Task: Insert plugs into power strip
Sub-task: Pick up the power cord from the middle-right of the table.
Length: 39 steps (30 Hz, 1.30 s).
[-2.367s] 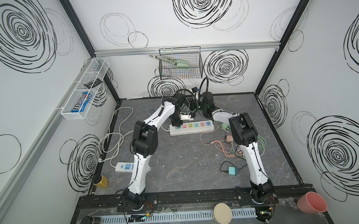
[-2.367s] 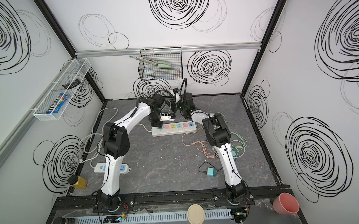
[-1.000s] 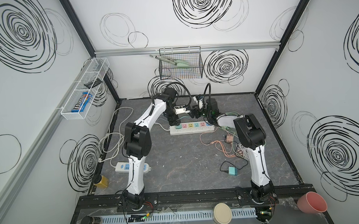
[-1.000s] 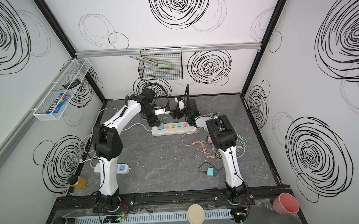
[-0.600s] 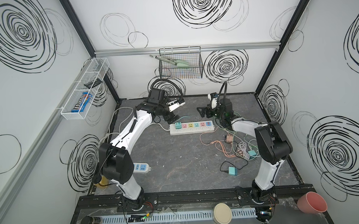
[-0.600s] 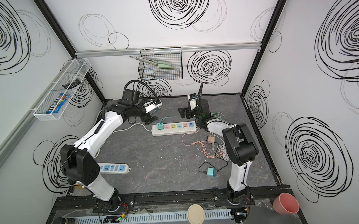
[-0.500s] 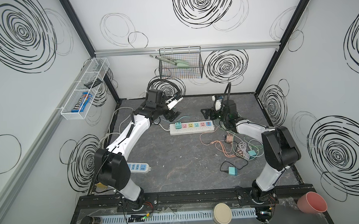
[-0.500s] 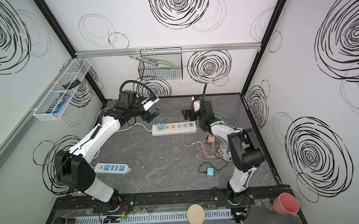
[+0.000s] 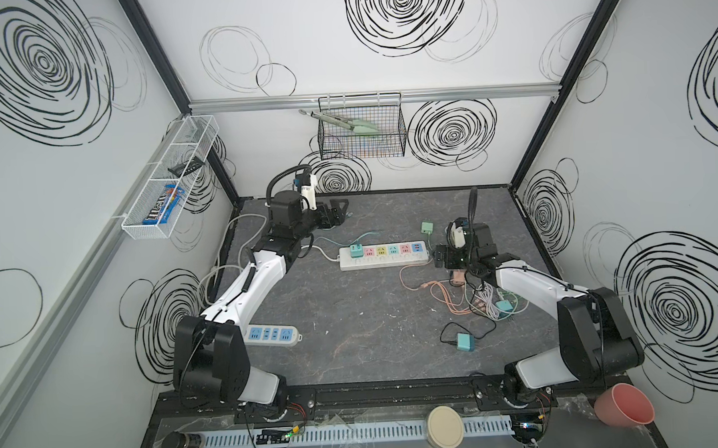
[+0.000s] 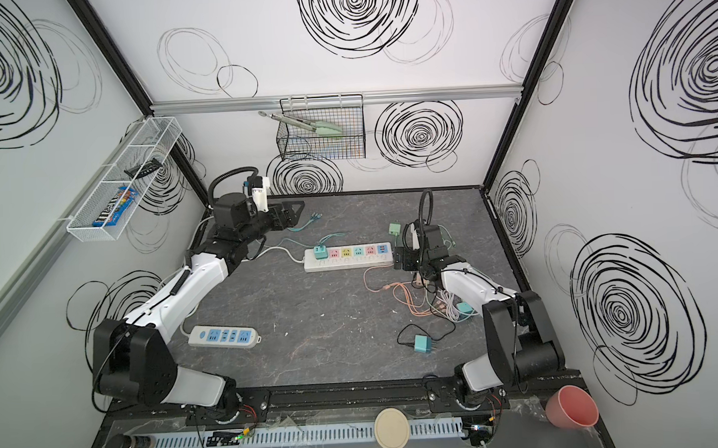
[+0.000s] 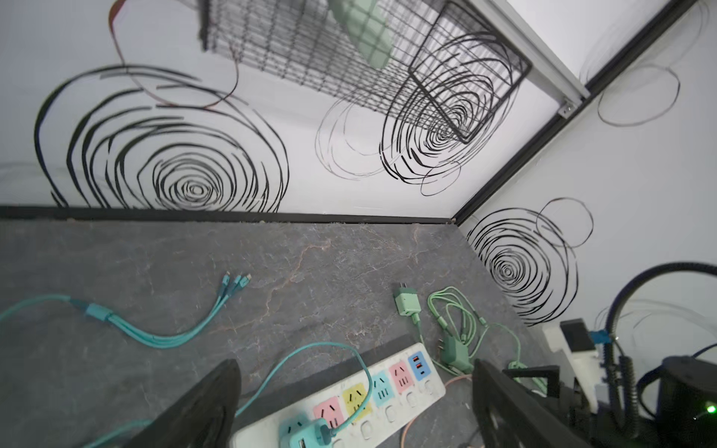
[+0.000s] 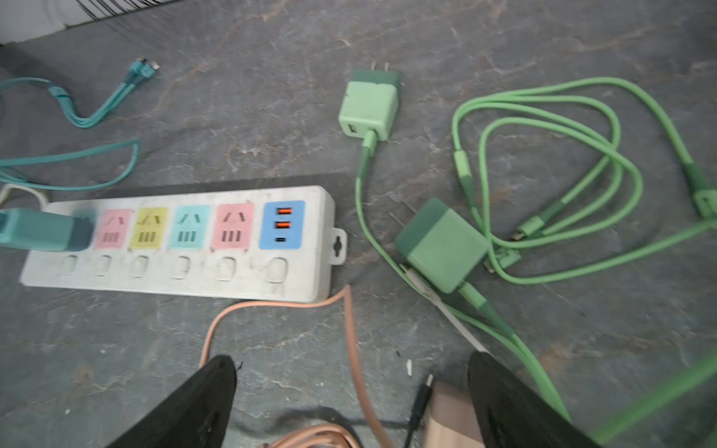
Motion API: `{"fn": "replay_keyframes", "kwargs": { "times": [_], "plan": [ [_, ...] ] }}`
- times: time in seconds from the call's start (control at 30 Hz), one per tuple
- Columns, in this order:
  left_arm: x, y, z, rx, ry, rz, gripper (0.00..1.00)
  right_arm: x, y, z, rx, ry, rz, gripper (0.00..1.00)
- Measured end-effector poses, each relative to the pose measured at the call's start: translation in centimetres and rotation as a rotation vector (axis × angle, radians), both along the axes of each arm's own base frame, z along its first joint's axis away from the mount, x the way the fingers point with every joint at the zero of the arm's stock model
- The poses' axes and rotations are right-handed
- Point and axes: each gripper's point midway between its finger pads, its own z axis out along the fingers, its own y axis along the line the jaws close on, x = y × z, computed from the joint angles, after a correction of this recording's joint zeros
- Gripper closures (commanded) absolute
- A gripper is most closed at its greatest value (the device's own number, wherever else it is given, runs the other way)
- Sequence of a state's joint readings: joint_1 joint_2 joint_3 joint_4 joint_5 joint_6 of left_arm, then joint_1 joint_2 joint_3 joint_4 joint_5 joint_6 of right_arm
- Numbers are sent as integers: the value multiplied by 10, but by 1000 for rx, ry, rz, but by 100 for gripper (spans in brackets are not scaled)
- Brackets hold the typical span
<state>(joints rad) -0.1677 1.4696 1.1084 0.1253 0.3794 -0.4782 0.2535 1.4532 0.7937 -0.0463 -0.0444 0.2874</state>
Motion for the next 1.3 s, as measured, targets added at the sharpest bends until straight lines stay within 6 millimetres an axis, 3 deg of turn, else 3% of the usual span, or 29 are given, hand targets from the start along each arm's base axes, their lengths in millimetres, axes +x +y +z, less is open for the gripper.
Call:
{"fn": "replay_keyframes", "kwargs": {
  "times": [0.17, 0.23, 0.47, 0.63, 0.77, 0.9, 1.3],
  "plan": [
    [-20, 27, -69, -97, 226, 94, 4, 0, -14, -9, -50, 18, -49, 3],
    [-30, 28, -79, -93, 269, 102, 4, -1, -17, -15, -65, 30, -56, 9],
    [-59, 35, -56, -71, 207, 122, 4, -3, -21, -27, -103, 56, -63, 42],
    [-77, 31, -66, -44, 220, 115, 4, -7, -21, -30, -126, 55, -64, 71],
    [-88, 12, -73, -11, 241, 63, 4, -17, -20, -27, -136, 31, -53, 86],
    [-100, -12, -80, 45, 250, 1, 4, -19, -15, 1, -119, -52, -39, 100],
    [-125, -96, -78, 149, 195, -249, 4, -26, 19, 115, -35, -398, 87, 100]
  ]
}}
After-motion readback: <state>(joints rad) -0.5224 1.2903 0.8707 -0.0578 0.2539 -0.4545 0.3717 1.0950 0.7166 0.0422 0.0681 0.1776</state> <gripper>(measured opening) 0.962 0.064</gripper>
